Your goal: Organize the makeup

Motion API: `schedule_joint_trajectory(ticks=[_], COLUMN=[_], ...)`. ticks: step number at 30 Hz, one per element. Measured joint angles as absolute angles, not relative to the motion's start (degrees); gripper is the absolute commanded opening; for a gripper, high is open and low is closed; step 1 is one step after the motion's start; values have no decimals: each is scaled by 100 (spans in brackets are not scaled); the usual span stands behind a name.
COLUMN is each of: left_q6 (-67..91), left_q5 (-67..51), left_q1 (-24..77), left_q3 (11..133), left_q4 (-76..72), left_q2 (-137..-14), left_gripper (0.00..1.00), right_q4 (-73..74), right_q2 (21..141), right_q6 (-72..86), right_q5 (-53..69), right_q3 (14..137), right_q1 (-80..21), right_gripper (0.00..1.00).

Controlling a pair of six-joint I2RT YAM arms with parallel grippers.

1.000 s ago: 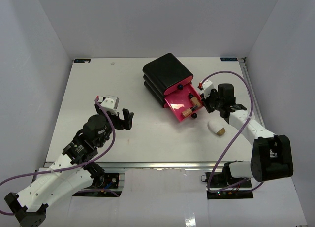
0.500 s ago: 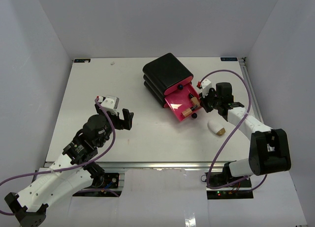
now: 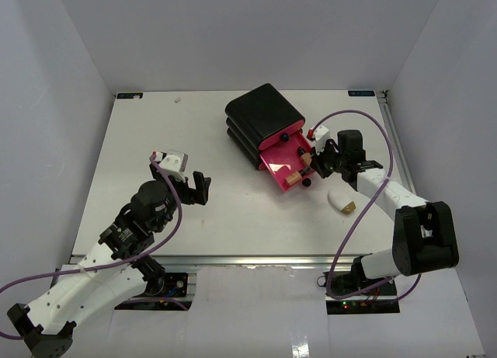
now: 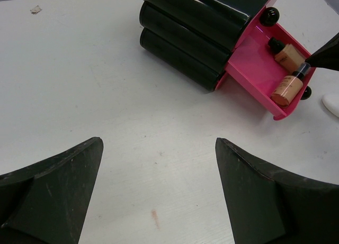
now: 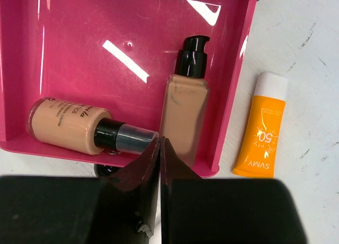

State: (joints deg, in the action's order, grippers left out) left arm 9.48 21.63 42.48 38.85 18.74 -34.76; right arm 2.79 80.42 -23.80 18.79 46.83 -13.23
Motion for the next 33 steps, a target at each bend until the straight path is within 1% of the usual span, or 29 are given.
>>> schedule_joint_trajectory(ticks=[14,17,21,27,33], left_q6=[947,949,950,949,949], left_q5=[2163,2163,2163,2157,2141], left_q1=[4248,4248,4248,4248,4248], left_q3=[3885,3885,3885,3883,3885], left_q4=[1872,1872,1870,1832,1801], left_q2=[-3479,-3479,-3476,-3471,-3460], left_gripper=[98,98,98,98,98], right_q4=[292,389,503,405,392], right_q2=[8020,7815,7240,6359,6344], right_q6=[-2334,-2386,-2442,-1989,-909], right_q5=[2115,2180,2264,2000,1762], right_q3=[4751,4753,4749,4126,3454], right_q1=[-1444,-1444,-1443,-1207,-721], right_gripper=[8,8,8,8,8])
